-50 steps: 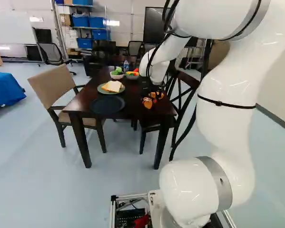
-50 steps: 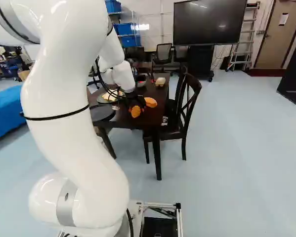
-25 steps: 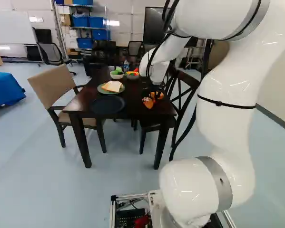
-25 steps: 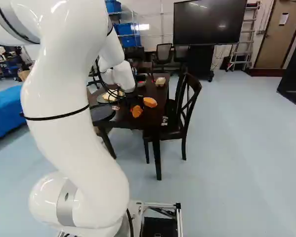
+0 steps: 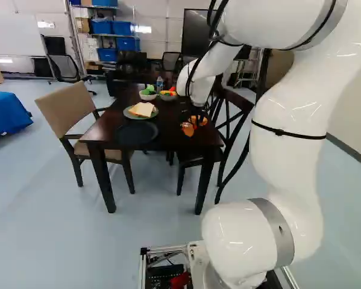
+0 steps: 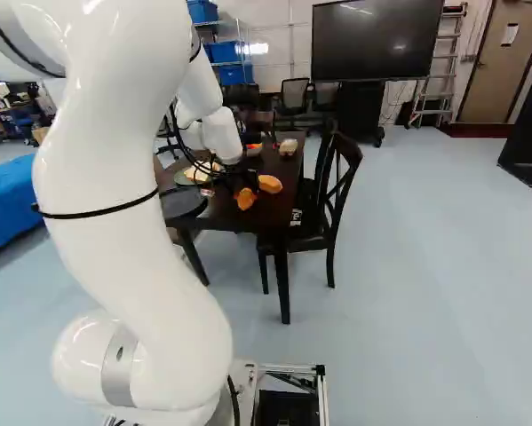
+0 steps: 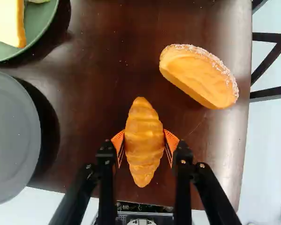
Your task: Move the croissant to the empty plate
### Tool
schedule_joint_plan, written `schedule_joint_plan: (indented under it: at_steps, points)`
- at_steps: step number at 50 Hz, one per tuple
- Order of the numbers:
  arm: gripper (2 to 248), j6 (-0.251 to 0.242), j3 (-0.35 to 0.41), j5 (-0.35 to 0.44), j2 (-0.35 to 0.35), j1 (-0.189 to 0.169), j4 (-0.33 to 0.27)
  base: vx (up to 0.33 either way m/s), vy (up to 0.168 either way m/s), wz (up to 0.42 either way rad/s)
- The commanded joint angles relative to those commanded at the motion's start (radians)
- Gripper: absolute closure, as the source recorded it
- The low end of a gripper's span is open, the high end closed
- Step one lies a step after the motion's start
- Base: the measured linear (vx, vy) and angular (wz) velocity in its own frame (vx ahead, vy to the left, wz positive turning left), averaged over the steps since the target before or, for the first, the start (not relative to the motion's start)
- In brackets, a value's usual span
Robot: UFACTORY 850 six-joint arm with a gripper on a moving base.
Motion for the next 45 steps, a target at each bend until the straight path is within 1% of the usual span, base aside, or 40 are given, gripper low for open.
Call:
schedule_joint_plan:
  at_steps: [6, 17, 28, 45]
  points:
    - [122, 0.0, -0.017, -0.008, 0.0, 0.012, 0.0, 0.0, 0.0, 0.0]
    - [122, 0.0, -0.055, -0.052, -0.004, 0.039, 0.0, 0.0, 0.0, 0.0]
    - [122, 0.0, -0.071, -0.099, 0.01, 0.074, 0.005, 0.0, 0.0, 0.0]
    - [122, 0.0, -0.1, -0.15, 0.027, 0.127, 0.027, 0.0, 0.0, 0.0]
